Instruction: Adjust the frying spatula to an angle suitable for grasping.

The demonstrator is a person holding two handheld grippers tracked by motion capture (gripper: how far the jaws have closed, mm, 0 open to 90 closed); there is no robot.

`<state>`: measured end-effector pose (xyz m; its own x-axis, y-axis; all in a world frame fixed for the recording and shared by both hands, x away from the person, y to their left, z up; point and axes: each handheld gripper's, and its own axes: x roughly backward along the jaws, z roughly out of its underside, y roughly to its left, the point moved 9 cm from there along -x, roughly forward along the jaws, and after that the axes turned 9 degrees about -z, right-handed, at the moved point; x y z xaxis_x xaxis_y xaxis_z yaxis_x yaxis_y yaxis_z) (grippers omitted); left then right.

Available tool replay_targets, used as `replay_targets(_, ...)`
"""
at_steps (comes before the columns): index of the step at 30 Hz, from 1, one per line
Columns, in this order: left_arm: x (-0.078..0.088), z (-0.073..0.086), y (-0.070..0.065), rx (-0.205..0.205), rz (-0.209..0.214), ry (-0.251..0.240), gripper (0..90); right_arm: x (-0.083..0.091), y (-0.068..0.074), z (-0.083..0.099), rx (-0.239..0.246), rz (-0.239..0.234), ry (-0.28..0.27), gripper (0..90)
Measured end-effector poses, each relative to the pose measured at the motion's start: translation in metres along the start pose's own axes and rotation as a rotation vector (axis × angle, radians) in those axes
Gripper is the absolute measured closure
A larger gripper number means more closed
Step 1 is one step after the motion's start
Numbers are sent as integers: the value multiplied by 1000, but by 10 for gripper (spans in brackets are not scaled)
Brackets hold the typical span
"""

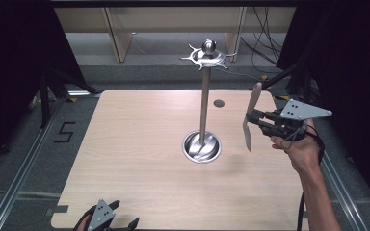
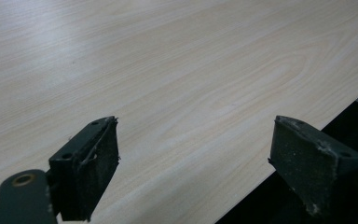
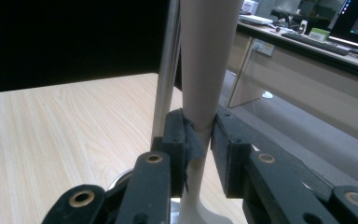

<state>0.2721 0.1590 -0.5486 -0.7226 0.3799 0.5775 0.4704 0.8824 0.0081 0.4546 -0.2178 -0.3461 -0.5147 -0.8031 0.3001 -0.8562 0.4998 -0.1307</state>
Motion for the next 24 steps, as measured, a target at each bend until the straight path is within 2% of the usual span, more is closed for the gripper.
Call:
replay_targets(3, 0, 0, 0, -5, 3, -1, 150, -4, -1, -6, 14, 24, 4, 767)
replay_targets(10, 1, 0, 0, -9, 4, 4, 150, -9, 2, -11, 15, 33, 10, 767)
replay_targets(11, 0, 0, 0, -8, 3, 0, 150, -11, 2, -13, 32, 45, 16, 767)
replay_targets(13, 1, 0, 0, -9, 4, 4, 150, -13, 4, -15, 19, 51, 26, 767)
replay_targets(14, 0, 0, 0, -8, 5, 0, 150, -14, 3, -16, 38, 57, 25, 767)
replay_targets(17, 1, 0, -1, -9, 6, 4, 150, -17, 3, -19, 49, 62, 29, 767)
replay_targets(18, 1, 0, -1, -9, 6, 4, 150, -17, 6, -19, 32, 52, 44, 767)
replay_targets(20, 0, 0, 0, -7, 5, -1, 150, -20, 6, -24, 40, 47, 39, 767)
replay_targets(24, 1, 0, 0, -10, 5, 3, 150, -24, 3, -29, 54, 65, 46, 767)
